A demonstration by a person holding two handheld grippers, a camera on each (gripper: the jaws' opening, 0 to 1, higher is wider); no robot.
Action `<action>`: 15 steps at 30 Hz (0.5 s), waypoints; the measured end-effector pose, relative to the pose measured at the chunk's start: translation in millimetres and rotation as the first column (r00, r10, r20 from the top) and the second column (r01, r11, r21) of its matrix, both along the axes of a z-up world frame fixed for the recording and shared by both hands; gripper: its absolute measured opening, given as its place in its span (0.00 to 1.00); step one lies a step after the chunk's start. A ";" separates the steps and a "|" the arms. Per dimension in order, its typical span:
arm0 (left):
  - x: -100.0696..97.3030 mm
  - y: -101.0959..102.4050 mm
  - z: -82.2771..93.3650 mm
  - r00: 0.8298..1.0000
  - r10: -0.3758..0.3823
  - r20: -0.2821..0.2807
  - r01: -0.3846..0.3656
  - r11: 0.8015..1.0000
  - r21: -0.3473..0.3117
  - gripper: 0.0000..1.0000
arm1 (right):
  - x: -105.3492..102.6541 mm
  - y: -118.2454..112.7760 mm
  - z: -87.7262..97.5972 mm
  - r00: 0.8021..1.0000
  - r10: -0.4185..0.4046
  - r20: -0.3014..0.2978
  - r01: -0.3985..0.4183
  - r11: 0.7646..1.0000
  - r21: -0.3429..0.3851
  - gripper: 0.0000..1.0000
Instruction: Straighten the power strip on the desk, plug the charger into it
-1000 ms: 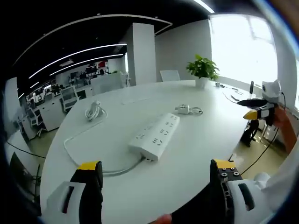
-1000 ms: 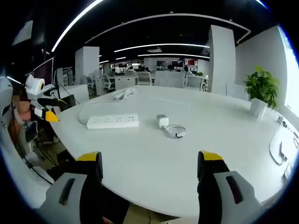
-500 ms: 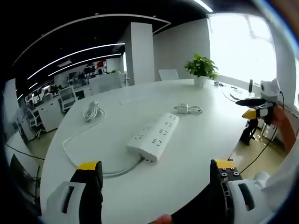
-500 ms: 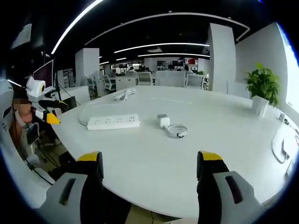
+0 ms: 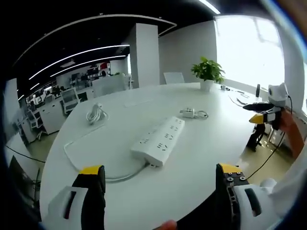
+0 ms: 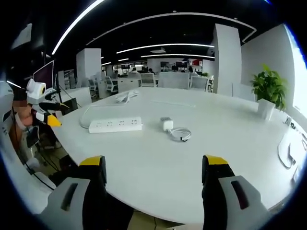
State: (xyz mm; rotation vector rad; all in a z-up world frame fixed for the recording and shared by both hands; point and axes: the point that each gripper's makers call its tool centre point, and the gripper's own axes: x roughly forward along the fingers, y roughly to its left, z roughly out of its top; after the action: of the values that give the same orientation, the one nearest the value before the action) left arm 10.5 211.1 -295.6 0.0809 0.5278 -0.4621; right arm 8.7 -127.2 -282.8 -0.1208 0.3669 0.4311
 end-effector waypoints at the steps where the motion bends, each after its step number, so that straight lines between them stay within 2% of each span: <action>1: -0.5 1.4 -1.7 1.000 0.003 -0.005 -0.003 1.000 0.006 0.96 | 0.8 0.4 -1.4 1.000 0.000 -0.006 0.000 1.000 0.000 0.80; 8: 0.6 2.7 -0.9 1.000 0.005 -0.004 -0.005 1.000 0.009 0.96 | -0.2 1.7 2.2 1.000 0.005 0.004 -0.005 1.000 -0.025 0.80; 11: 2.4 -1.3 -0.9 1.000 -0.007 -0.003 0.007 1.000 0.011 0.96 | 2.4 2.3 9.3 0.997 0.020 0.080 -0.015 0.997 -0.072 0.80; 15: 2.8 -3.9 -1.2 1.000 -0.013 -0.003 0.013 1.000 0.008 0.96 | 1.3 1.0 7.8 0.997 0.027 0.066 -0.023 0.998 -0.057 0.77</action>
State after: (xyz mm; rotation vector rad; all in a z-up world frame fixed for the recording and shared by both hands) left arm 13.3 207.2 -296.7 0.0910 0.5326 -0.4726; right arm 10.0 -126.1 -274.9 -0.1942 0.3120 0.4405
